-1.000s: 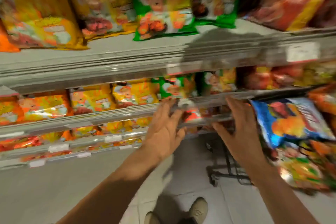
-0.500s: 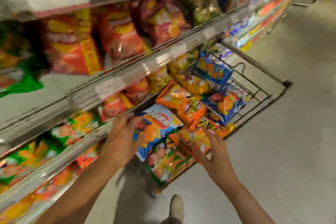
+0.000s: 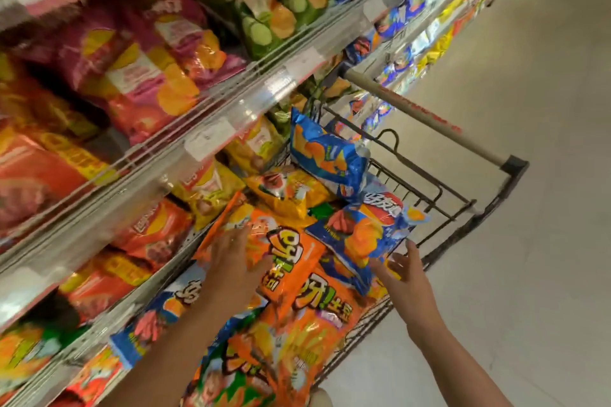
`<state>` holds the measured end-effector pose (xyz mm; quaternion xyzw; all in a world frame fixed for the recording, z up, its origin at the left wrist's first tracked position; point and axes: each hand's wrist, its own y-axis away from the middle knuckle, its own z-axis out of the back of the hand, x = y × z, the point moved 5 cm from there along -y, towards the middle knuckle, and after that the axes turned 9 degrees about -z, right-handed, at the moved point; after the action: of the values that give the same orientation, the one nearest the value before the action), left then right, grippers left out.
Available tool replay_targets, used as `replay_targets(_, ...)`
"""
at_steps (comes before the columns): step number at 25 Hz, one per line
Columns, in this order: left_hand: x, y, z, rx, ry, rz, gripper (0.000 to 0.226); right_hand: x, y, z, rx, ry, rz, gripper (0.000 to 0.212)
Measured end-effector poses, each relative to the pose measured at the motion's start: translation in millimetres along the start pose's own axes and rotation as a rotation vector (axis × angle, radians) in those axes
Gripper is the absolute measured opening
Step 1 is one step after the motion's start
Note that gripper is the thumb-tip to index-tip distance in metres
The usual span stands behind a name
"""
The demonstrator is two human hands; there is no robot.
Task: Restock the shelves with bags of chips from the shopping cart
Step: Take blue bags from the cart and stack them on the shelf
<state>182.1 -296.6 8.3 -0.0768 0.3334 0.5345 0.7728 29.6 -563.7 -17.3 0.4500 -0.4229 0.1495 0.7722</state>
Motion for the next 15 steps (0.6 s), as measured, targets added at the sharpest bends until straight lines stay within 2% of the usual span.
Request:
replay_targets(5, -57, -73, -2, -0.019, -0.162, -0.205, 0.073, -1, -44, -13, 0.054, -0.314, -0.104, 0.057)
replay_targets(10, -80, -134, 4, -0.026, -0.241, -0.173, 0.081, -8, -68, -25, 0.065, -0.478, -0.176, 0.052)
replay_targets(13, -105, -157, 8, -0.093, -0.42, -0.371, 0.099, -17, -79, -27, 0.056, -0.495, -0.201, 0.068)
replay_targets(15, -130, -177, 6, -0.117, -0.543, -0.486, 0.107, -22, -84, -25, 0.03, -0.493, -0.204, 0.063)
